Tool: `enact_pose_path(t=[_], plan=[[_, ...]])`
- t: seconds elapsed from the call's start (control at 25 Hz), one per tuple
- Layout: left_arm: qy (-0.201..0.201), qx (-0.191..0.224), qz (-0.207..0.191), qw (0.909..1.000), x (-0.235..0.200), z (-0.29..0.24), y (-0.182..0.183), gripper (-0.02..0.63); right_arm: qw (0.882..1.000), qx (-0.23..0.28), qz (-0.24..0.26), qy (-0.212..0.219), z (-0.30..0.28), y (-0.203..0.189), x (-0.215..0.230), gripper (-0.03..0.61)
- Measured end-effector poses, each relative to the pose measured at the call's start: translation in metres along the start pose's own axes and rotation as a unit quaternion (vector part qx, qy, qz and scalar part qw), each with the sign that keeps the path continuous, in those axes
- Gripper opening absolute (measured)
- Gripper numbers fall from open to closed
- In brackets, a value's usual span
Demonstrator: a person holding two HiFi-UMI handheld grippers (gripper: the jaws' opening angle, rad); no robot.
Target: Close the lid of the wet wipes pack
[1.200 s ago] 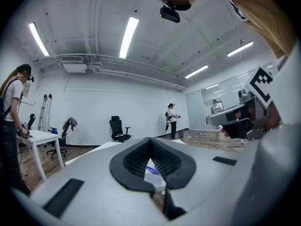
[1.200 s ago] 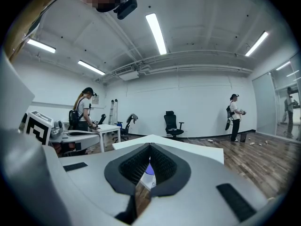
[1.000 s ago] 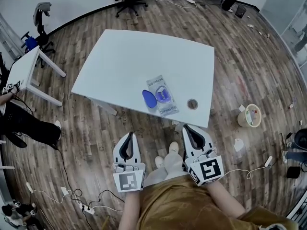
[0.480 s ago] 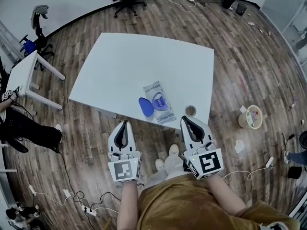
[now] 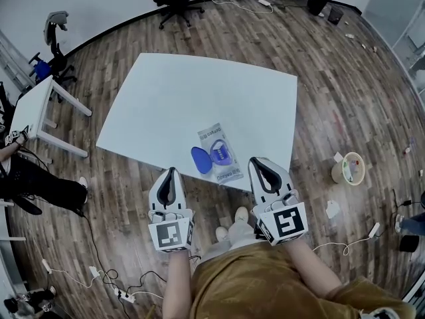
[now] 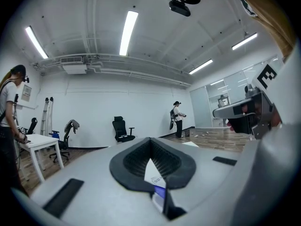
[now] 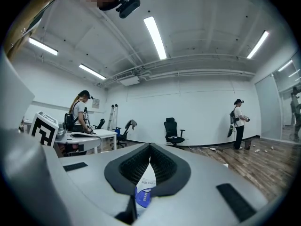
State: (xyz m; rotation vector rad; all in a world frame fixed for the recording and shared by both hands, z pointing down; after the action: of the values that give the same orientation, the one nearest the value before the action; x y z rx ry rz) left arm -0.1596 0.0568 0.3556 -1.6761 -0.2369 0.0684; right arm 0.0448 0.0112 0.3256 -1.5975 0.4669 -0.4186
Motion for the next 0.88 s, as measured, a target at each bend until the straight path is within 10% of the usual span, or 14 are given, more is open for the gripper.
enact_pose_path(t=[0.88], plan=[[0.019, -0.026, -0.009, 0.9994, 0.024, -0.025, -0.008, -0.003, 1.0, 0.006, -0.007, 0.026, -0.024, -0.009, 0.031, 0.006]])
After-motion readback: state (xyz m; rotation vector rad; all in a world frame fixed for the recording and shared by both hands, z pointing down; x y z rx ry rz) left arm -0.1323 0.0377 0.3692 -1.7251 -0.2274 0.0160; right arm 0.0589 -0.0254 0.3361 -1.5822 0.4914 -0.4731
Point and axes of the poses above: the fingertips, and each gripper's own axes: z backward along the fingers, x to its right, y out of its top, the point moved 3 cm from there along z, backward along the fingers, and after that the axes turned 9 degrees about -y, right-handed, at the moved point
